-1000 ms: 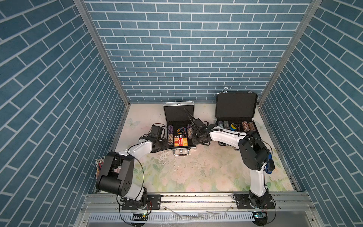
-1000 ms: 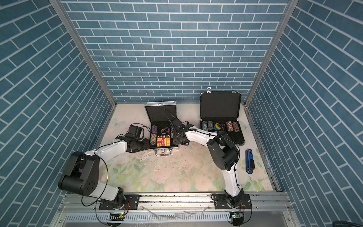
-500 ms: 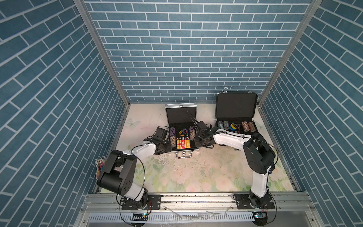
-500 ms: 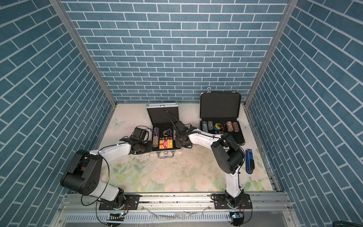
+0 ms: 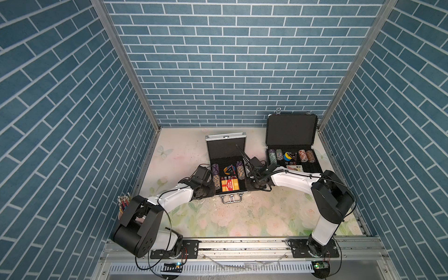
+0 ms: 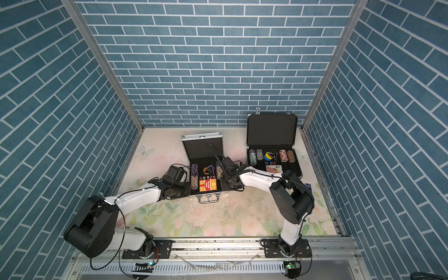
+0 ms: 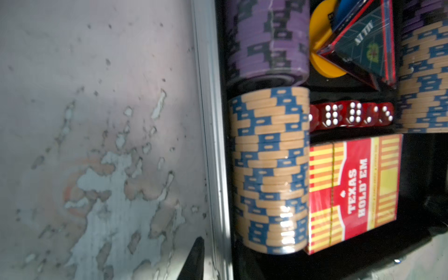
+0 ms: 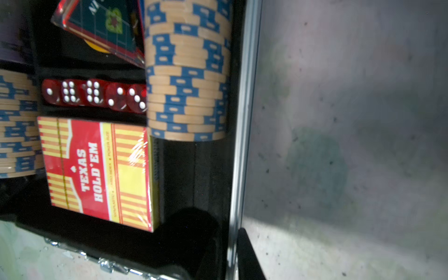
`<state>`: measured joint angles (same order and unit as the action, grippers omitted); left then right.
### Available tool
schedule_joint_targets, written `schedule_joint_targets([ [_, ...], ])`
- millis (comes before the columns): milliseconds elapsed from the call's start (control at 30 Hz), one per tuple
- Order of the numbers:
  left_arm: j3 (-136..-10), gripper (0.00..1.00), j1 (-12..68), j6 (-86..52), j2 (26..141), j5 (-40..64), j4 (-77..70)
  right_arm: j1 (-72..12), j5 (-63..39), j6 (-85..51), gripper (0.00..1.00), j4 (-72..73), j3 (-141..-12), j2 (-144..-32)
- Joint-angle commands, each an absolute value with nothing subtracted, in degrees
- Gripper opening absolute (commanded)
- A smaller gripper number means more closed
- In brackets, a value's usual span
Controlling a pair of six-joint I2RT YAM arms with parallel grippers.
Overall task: Close the poker set cases
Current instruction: Move the poker set case to the center of the board.
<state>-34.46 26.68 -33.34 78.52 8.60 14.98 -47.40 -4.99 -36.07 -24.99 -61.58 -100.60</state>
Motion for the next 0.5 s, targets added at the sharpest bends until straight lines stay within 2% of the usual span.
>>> schedule_joint_targets([
  [0,-30.97,0.24,27.54,-34.22,77.76,6.95,25.89,-48.93,-7.21,-38.48,0.12,-35.44,-54.45,-100.74],
  [467,-31.07,0.24,32.42,-34.80,75.53,7.49,30.53,-53.62,-9.10,-45.37,0.11,-37.07,-45.77,-90.64],
])
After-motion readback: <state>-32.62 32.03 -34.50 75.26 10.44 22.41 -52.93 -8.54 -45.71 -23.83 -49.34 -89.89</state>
